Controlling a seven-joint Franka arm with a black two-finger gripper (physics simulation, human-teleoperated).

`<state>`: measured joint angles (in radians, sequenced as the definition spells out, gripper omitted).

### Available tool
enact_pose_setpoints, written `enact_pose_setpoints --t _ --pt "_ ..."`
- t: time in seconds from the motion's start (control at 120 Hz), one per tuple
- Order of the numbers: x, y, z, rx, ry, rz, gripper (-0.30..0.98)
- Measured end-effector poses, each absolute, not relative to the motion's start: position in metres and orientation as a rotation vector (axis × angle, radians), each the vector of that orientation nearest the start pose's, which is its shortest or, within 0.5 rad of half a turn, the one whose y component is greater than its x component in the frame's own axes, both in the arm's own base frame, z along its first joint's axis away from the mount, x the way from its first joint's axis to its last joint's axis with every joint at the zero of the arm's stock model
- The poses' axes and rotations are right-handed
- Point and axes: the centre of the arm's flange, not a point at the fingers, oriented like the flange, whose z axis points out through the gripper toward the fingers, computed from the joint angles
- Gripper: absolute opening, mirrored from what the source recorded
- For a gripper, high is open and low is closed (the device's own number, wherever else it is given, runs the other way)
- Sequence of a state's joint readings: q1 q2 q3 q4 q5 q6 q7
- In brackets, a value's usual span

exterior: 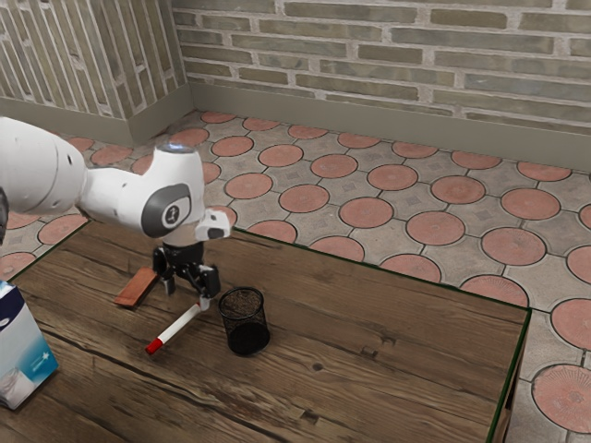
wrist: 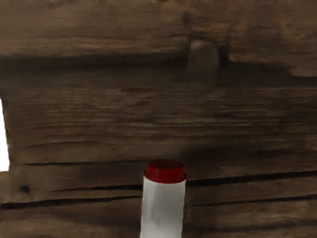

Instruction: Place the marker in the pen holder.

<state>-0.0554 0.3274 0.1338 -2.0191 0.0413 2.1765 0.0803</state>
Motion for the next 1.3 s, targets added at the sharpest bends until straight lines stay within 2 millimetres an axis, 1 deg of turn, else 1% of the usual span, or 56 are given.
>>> enact_pose_setpoints --t 0.083,0.167,0.2,0.317,0.375,0.458,0.65,0.783,0.95,1.108,1.15,1.175,1.233,1.3 --pt "0.582 0.049 0.261 -3.066 0.080 0.231 0.69" --pt "0.586 0.051 0.250 -3.069 0.103 0.198 0.69" --pt "0.586 0.051 0.249 -3.070 0.114 0.185 0.69" --pt "0.566 0.049 0.246 -3.084 0.141 0.164 0.68" --pt "0.562 0.048 0.246 -3.087 0.153 0.144 0.65" --pt "0.562 0.048 0.247 -3.089 0.169 0.112 0.57" --pt "0.564 0.049 0.250 -3.088 0.200 0.064 0.27" --pt "0.564 0.051 0.253 -3.086 0.212 0.045 0.11" --pt "0.564 0.052 0.253 -3.082 0.229 0.039 -0.03" --pt "0.564 0.051 0.250 -3.073 0.236 0.041 -0.08" --pt "0.564 0.051 0.256 -3.072 0.235 0.026 -0.09" --pt "0.562 0.050 0.266 -3.072 0.234 0.003 -0.09" --pt "0.559 0.045 0.300 -3.073 0.239 -0.085 -0.10" --pt "0.549 0.028 0.343 -3.071 0.277 -0.194 -0.10"
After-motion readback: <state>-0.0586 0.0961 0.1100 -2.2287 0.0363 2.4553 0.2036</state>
